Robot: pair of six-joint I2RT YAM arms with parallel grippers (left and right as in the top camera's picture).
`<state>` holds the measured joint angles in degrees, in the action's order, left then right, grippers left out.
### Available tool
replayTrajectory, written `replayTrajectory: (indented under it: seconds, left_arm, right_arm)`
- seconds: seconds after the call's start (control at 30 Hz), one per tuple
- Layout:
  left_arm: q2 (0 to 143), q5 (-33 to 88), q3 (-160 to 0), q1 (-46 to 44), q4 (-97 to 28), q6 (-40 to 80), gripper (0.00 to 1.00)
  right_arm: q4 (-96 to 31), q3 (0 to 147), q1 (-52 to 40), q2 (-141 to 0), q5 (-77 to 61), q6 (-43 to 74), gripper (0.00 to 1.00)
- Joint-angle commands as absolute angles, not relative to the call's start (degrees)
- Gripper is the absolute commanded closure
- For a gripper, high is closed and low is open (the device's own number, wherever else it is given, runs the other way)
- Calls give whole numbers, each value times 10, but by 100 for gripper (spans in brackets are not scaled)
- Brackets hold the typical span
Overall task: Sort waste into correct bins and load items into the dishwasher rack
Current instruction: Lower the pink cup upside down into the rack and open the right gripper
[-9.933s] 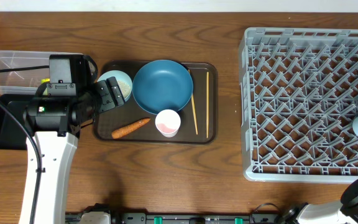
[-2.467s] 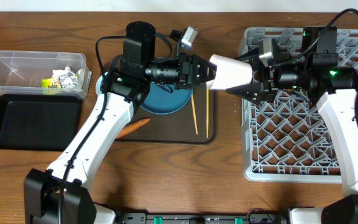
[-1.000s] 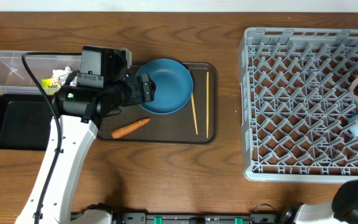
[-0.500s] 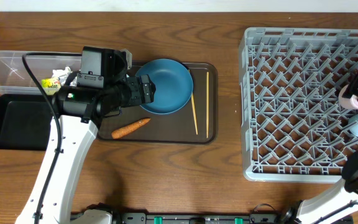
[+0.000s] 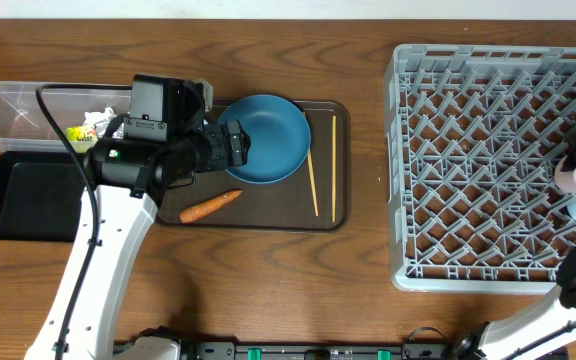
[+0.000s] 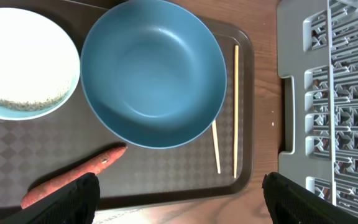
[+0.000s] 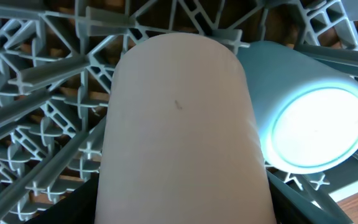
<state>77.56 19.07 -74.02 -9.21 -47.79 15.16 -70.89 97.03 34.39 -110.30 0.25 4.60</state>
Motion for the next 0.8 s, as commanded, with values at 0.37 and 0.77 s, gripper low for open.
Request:
replayTrajectory:
  seconds: [0.37, 0.77]
  left_arm:
    - [775, 183, -744, -91, -480, 146, 14]
    - [775, 183, -744, -91, -480, 146, 13]
  right_arm:
    - [-681, 976, 345, -1103, -52, 58, 1]
    - [-699, 1006, 340, -1090, -254, 2, 8]
